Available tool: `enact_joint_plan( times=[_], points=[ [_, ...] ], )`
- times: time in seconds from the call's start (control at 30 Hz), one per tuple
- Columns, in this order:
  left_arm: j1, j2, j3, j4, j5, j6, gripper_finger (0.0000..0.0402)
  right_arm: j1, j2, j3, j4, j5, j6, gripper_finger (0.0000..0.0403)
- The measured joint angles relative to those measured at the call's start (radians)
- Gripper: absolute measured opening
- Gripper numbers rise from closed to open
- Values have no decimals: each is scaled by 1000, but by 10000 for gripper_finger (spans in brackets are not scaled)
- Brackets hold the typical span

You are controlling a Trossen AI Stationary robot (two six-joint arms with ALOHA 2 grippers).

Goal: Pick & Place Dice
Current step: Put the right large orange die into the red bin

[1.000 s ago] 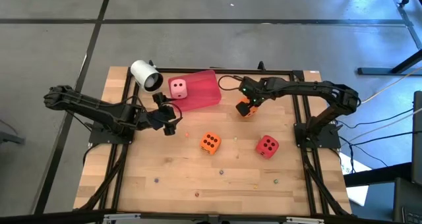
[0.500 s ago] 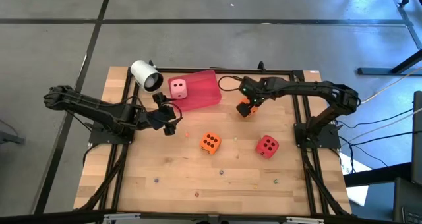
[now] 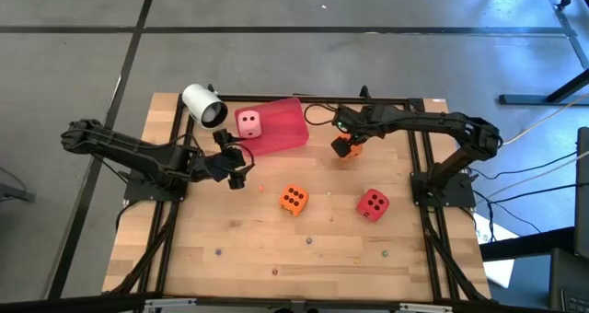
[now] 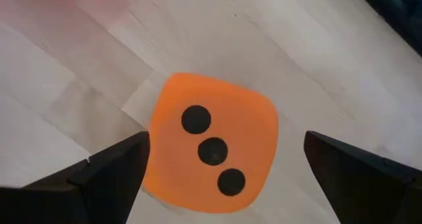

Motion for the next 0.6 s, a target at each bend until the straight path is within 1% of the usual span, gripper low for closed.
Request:
enact_joint_plan(
  times=[0.13,0.33,0.6],
  points=[
    [0,0,0,0,0,0,400,2,0,1,-2,-19,59,400],
    [0,0,0,0,0,0,400,18,0,2,2,-20,153,400],
    [0,0,0,0,0,0,400,58,56,3,-8,18,272,400]
  ],
)
